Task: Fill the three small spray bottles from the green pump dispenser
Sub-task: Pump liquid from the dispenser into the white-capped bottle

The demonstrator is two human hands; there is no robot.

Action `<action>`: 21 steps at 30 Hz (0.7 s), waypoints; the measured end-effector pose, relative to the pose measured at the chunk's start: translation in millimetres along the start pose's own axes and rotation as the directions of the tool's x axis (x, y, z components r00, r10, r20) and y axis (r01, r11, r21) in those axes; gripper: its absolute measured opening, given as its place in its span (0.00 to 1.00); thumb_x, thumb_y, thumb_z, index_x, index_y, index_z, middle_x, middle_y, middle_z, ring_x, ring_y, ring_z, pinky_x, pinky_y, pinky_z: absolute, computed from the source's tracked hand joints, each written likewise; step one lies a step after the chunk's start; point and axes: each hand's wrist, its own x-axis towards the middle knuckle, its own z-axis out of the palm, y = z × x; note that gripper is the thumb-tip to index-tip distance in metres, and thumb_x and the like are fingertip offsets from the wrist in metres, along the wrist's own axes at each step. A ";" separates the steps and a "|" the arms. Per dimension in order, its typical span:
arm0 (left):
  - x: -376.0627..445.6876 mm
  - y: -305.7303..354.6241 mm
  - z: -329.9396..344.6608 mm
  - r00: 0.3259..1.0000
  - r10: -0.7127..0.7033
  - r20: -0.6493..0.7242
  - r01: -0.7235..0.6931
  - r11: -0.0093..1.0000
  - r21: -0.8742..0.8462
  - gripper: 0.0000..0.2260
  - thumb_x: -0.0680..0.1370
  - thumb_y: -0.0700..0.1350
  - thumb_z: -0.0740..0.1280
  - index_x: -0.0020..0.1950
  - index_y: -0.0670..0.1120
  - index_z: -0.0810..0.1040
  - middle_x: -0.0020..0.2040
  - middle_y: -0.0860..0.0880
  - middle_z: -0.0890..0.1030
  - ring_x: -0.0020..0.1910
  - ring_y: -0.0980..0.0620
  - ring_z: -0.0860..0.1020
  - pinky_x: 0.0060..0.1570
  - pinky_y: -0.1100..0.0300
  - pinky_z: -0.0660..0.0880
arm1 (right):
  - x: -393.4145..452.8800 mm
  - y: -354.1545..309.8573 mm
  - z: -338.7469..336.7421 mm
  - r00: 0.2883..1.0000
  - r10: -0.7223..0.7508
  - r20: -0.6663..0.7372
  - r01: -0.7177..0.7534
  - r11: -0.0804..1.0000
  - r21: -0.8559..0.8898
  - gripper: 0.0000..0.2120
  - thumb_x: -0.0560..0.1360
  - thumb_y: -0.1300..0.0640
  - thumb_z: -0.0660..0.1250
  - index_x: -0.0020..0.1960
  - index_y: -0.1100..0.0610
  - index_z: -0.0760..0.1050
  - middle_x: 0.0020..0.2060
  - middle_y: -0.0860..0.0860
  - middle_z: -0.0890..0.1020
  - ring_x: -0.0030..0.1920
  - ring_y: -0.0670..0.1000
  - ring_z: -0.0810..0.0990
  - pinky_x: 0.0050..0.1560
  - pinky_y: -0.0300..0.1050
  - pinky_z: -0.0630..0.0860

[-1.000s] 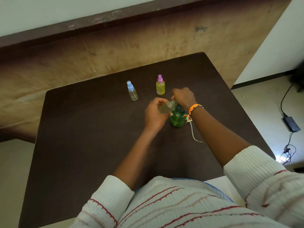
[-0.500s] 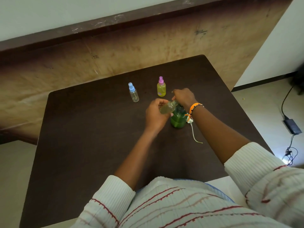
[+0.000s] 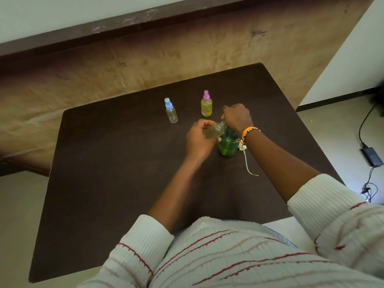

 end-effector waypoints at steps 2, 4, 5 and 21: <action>0.0 0.6 0.0 1.000 0.003 0.004 -0.003 1.000 -0.013 0.17 0.64 0.34 0.75 0.48 0.49 0.77 0.51 0.48 0.80 0.49 0.53 0.78 0.48 0.62 0.76 | -0.8 -2.9 -2.7 0.995 0.042 0.089 -0.047 0.997 0.059 0.18 0.74 0.50 0.60 0.52 0.61 0.81 0.40 0.51 0.82 0.45 0.54 0.79 0.46 0.44 0.72; -0.1 0.3 -0.2 1.000 0.013 0.004 -0.013 1.000 -0.023 0.17 0.64 0.34 0.75 0.48 0.49 0.77 0.51 0.47 0.81 0.48 0.53 0.78 0.48 0.61 0.76 | -0.6 -4.8 -4.0 0.989 0.056 0.138 -0.067 0.995 0.073 0.18 0.74 0.51 0.61 0.53 0.62 0.81 0.36 0.49 0.80 0.43 0.53 0.77 0.44 0.44 0.70; 0.4 -0.8 0.0 1.000 0.019 0.002 -0.019 0.999 -0.026 0.17 0.64 0.34 0.75 0.48 0.49 0.77 0.50 0.47 0.81 0.48 0.52 0.78 0.48 0.60 0.76 | -0.9 -4.6 -3.3 0.989 0.053 0.139 -0.064 0.995 0.071 0.18 0.74 0.51 0.61 0.53 0.62 0.81 0.38 0.50 0.81 0.44 0.54 0.77 0.44 0.43 0.70; 2.8 -2.1 0.9 1.000 0.025 -0.005 -0.026 0.999 -0.031 0.18 0.63 0.34 0.75 0.48 0.48 0.78 0.50 0.47 0.81 0.48 0.51 0.80 0.50 0.54 0.78 | -3.1 -11.3 -7.3 0.943 0.142 0.301 -0.207 0.958 0.198 0.17 0.76 0.51 0.60 0.41 0.63 0.78 0.35 0.56 0.80 0.36 0.55 0.77 0.38 0.45 0.72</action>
